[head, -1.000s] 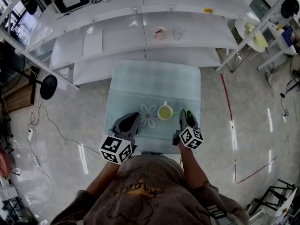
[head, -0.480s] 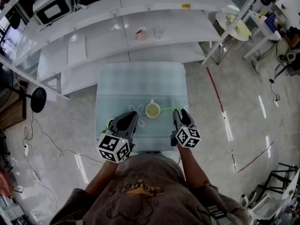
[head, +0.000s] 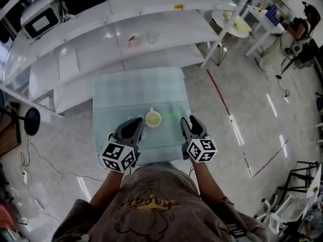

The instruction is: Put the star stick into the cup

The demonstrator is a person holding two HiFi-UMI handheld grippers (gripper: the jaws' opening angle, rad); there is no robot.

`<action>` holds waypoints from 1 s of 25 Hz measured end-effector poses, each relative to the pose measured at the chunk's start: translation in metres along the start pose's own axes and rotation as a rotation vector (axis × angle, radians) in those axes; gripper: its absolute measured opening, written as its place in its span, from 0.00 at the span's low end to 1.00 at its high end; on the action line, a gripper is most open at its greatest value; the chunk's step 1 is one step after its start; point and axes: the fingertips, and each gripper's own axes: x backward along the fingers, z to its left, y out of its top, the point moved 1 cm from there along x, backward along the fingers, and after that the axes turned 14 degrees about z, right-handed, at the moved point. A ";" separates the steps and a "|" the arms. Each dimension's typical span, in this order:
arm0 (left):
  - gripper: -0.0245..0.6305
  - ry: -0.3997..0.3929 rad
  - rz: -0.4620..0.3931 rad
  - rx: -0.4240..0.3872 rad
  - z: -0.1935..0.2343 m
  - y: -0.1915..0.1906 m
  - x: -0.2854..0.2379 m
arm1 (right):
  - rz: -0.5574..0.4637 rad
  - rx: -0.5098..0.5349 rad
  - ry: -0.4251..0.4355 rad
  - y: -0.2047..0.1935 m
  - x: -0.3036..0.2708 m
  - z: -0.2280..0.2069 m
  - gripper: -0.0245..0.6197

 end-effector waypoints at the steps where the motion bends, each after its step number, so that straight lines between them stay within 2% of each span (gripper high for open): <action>1: 0.07 -0.002 0.001 -0.004 -0.001 0.000 0.000 | -0.001 0.011 0.003 0.004 0.005 0.002 0.30; 11: 0.07 -0.030 -0.008 -0.028 -0.007 0.003 0.005 | -0.029 0.129 0.026 0.035 0.056 0.033 0.25; 15: 0.07 -0.046 -0.018 -0.059 -0.015 0.009 0.007 | -0.046 0.152 0.036 0.038 0.071 0.042 0.19; 25: 0.07 -0.012 -0.034 -0.090 -0.009 0.011 0.013 | -0.081 0.185 0.000 0.034 0.080 0.053 0.09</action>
